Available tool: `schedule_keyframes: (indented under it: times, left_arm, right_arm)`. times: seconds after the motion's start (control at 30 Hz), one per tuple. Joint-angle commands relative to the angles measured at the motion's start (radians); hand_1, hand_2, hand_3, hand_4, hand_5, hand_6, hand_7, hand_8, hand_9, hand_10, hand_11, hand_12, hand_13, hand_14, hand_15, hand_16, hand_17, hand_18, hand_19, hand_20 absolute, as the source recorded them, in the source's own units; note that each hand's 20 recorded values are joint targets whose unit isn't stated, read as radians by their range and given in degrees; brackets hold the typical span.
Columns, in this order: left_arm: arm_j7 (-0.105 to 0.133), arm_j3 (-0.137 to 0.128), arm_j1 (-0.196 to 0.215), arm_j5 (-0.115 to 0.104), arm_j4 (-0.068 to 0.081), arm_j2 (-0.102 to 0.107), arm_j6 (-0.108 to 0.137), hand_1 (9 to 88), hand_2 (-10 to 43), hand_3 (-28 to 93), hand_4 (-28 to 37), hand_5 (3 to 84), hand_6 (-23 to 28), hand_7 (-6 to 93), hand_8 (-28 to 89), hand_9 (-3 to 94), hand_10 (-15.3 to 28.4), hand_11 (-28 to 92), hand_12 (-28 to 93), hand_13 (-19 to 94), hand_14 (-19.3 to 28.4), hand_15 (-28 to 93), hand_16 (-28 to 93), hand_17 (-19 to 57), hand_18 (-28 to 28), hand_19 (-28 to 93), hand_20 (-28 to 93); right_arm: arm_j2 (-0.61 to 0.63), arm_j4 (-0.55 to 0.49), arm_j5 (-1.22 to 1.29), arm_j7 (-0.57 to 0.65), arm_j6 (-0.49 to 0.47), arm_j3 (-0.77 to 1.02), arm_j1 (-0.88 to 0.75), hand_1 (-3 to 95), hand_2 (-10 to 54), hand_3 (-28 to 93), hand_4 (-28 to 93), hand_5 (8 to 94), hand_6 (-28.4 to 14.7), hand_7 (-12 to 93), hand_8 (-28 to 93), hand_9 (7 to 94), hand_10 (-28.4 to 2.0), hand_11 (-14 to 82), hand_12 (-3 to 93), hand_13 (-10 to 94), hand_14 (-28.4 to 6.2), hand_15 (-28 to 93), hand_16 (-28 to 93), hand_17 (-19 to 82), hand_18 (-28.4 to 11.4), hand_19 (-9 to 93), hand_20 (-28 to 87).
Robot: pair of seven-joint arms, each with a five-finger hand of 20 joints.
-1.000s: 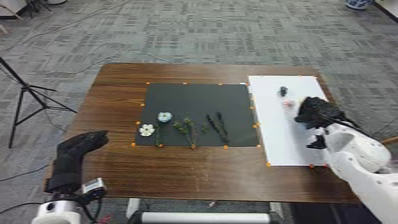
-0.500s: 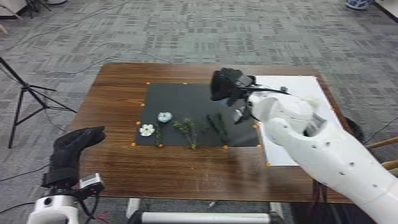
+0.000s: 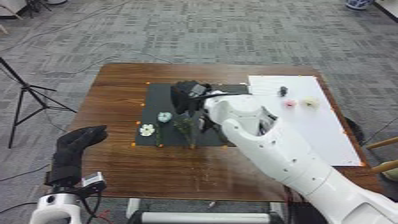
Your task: Arrange flowers
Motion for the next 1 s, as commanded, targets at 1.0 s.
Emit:
schedule_keyframes:
  times: [1.0]
  left_arm:
    - [-0.016, -0.004, 0.022, 0.02, -0.014, -0.015, -0.02, 32.3, 1.5, 67, -21.0, 57.2, 0.0, 23.8, -9, 56.0, 14.2, 27, 16, 44, 18.0, 32, 1, 4.5, 14.9, 16, 22]
  right_arm:
    - [0.29, -0.066, 0.006, 0.082, 0.208, 0.199, -0.016, 34.9, -9.5, 66, -16, 56.2, -0.8, 17, -7, 63.9, -13.8, 9.3, 18.5, 84, -4.2, 60, 35, 55, -16.5, 93, 59]
